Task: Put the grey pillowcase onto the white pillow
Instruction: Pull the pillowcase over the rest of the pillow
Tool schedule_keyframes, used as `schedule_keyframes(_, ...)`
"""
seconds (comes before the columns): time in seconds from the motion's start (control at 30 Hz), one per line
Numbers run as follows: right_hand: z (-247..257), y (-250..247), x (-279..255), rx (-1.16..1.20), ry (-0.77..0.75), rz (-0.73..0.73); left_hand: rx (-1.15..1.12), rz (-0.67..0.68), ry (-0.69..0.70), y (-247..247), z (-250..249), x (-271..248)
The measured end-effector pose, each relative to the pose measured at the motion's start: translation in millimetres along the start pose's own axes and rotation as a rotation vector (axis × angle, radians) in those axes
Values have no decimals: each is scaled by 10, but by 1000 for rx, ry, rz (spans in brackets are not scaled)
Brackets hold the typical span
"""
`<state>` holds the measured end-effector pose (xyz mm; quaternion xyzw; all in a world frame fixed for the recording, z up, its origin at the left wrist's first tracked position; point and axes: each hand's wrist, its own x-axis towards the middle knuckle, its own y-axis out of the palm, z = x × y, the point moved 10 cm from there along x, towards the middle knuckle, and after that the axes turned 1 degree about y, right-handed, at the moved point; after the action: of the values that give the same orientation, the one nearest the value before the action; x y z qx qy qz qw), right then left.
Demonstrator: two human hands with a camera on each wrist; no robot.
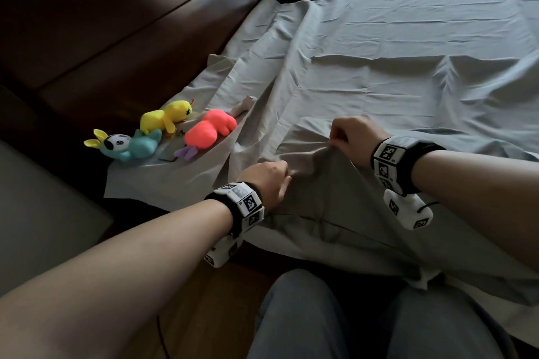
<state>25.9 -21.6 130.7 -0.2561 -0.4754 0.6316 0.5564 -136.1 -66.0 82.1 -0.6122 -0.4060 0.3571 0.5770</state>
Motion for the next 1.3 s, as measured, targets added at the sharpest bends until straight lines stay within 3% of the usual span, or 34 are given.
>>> schedule_keyframes(0.17,-50,-171,-58,-113,-15,42,-147,69,178,119,-571,-61)
schedule_keyframes(0.33,-374,-34,-303,-382,106,408,-226,115,223,266,-905,47)
schedule_keyframes(0.43,-572,17,-369,-497,170,461,-215,158,271,412,-1098,45)
schedule_keyframes(0.63,-647,-283,-226,-496,257,300,-373,40,229,241,-1189,225)
schedule_keyframes(0.9,-434,-1068,-170,-269,262,-179,-467,-104,134,-210,-1026,454)
schedule_keyframes(1.0,-495,-1163,-272,-263,289,-244,-465,-137,139,-326,-1011,450)
schedule_keyframes(1.03,-539,-1110,-286,-303,300,-190,-449,-138,142,-337,-1006,445)
schedule_keyframes(1.1,-636,-836,-357,-430,303,75,-390,-90,157,-279,-1037,427)
schedule_keyframes(1.2,-817,-241,-700,-646,286,496,-231,176,233,146,-1220,316)
schedule_keyframes(1.27,-904,14,-862,-681,264,573,-126,344,262,469,-1322,188)
schedule_keyframes(1.3,-910,82,-887,-660,269,574,-104,364,248,555,-1315,169)
